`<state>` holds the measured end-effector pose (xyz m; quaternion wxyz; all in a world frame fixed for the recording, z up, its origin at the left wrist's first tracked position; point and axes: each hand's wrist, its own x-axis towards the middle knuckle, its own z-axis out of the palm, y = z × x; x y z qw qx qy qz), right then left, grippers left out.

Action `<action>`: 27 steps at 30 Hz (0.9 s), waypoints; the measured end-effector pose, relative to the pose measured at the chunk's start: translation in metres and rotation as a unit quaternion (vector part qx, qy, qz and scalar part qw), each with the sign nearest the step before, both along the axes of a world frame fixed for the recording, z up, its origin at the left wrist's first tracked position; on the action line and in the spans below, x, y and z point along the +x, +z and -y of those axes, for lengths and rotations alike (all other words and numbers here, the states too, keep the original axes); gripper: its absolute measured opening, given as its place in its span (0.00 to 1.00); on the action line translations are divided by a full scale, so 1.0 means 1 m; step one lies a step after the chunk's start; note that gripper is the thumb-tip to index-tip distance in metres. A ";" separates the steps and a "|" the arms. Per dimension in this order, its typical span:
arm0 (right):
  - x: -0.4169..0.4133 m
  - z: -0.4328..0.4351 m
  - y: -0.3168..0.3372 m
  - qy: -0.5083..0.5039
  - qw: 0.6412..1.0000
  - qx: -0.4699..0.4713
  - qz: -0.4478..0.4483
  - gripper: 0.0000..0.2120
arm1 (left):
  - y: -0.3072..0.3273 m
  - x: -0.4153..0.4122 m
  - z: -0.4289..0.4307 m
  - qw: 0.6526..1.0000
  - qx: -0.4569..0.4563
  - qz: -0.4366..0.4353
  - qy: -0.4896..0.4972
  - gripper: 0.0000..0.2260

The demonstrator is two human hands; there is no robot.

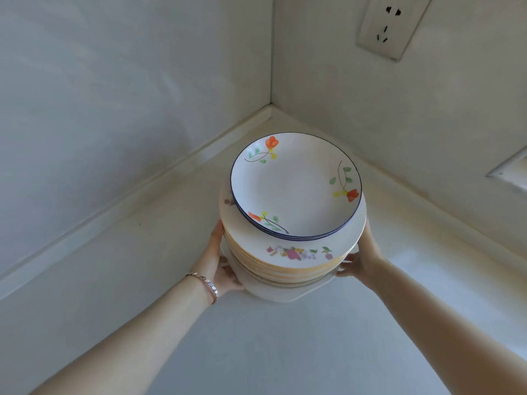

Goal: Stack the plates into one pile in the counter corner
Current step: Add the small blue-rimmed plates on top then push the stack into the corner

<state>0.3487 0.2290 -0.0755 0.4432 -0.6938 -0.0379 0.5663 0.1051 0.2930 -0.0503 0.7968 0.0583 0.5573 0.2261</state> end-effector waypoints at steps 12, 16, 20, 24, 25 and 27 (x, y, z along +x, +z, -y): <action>0.039 -0.125 0.016 0.051 0.999 0.005 -0.003 0.25 | -0.004 0.038 -0.087 0.999 0.016 0.035 0.025 0.44; 0.031 -0.118 0.002 -0.055 0.997 0.048 -0.013 0.24 | -0.007 0.043 -0.088 0.999 0.028 0.024 0.028 0.40; -0.010 -0.079 -0.038 -0.132 0.991 0.021 0.027 0.10 | -0.025 0.038 -0.088 0.998 0.017 -0.015 0.063 0.29; -0.053 -0.054 -0.040 -0.058 0.998 0.015 -0.011 0.10 | -0.036 0.036 -0.084 0.981 0.093 -0.169 0.031 0.06; -0.057 -0.055 -0.039 -0.054 0.998 0.019 0.001 0.10 | -0.037 0.037 -0.083 0.976 0.114 -0.186 0.010 0.05; -0.058 -0.061 -0.038 -0.053 0.998 0.027 0.026 0.10 | -0.040 0.038 -0.084 0.970 0.134 -0.201 -0.029 0.06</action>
